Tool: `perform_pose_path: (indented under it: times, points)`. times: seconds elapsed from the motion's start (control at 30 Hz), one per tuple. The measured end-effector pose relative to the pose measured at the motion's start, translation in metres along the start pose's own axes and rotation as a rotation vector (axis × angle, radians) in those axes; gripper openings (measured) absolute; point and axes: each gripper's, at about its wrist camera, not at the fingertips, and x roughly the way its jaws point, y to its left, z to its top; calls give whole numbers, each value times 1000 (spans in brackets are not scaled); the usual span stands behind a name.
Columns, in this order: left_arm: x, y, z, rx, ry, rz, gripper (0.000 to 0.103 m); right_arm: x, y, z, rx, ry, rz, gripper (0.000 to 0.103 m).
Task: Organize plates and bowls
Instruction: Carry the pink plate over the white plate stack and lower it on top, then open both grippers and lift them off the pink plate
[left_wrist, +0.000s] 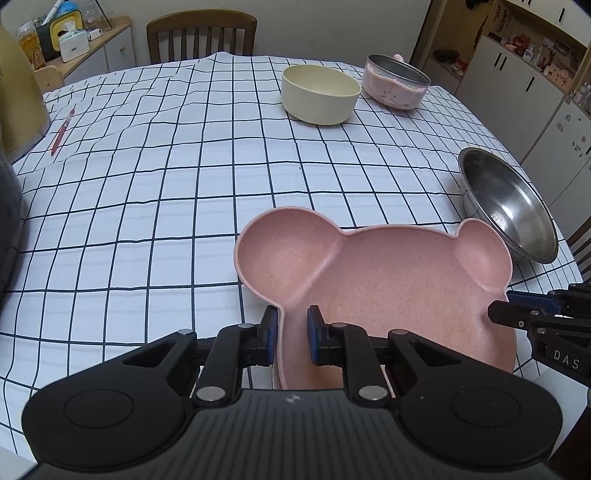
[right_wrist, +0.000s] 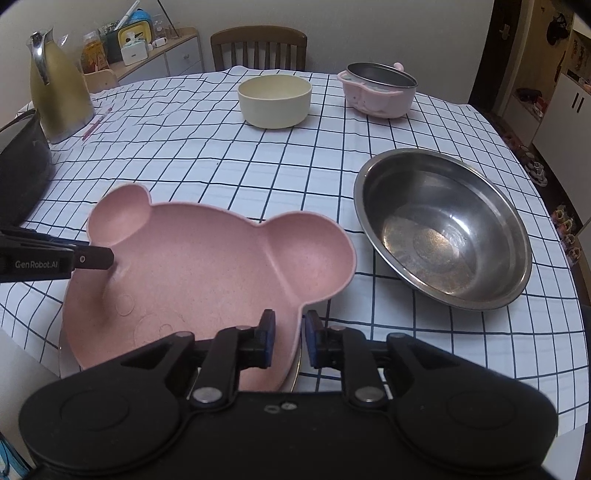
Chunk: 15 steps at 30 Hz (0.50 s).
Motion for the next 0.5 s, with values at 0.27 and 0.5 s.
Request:
perform_pose_path:
  times: [0.27, 0.5]
  points:
    - [-15, -2, -1, -1, -19, 4, 16, -8, 3, 2, 4, -3, 25, 34]
    - [-38, -9, -1, 22, -61, -6, 23, -23, 8, 4, 13, -29, 49, 44]
